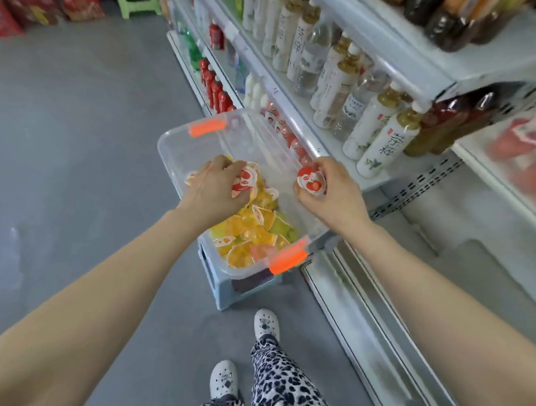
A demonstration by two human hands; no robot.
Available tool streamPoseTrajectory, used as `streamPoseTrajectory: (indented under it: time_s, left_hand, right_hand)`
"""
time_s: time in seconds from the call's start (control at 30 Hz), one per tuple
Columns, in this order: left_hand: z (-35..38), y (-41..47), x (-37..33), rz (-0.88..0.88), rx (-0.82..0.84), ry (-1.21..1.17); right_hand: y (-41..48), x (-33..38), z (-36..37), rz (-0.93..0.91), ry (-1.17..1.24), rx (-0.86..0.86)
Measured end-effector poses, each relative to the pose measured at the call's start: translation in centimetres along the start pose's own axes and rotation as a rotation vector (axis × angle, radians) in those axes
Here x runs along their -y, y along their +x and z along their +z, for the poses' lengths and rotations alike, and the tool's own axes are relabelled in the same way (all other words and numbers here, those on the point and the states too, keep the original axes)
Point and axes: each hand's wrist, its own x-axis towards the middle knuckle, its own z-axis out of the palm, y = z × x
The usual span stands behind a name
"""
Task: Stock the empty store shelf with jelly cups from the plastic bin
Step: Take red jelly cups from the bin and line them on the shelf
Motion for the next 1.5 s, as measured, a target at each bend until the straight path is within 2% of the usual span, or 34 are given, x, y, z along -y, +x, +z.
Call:
streamPoseTrajectory:
  time_s: [0.57, 0.77, 0.87, 1.1, 1.5]
  left_hand:
    - [-1.7, -1.9, -22.7, 0.571, 0.052, -0.124]
    - [-1.3, -0.4, -32.4, 0.750, -0.016, -0.155]
    - [-0.9, 0.6, -37.0, 0.780, -0.043, -0.154]
    - [0.8, 2.8, -46.1, 0.800, -0.058, -0.171]
    - [3.8, 5.5, -52.8, 0.741, -0.101, -0.149]
  right_hand:
    - [-17.5, -4.6, -22.0, 0.231, -0.204, -0.506]
    - [-21.1, -9.5, -29.4, 0.370, -0.260, -0.589]
    - [-22.1, -12.7, -32.7, 0.437, -0.253, -0.619]
    - [-21.6, -20.8, -37.5, 0.547, -0.233, -0.555]
    - [-16.9, -30.0, -38.8, 0.571, -0.181, -0.405]
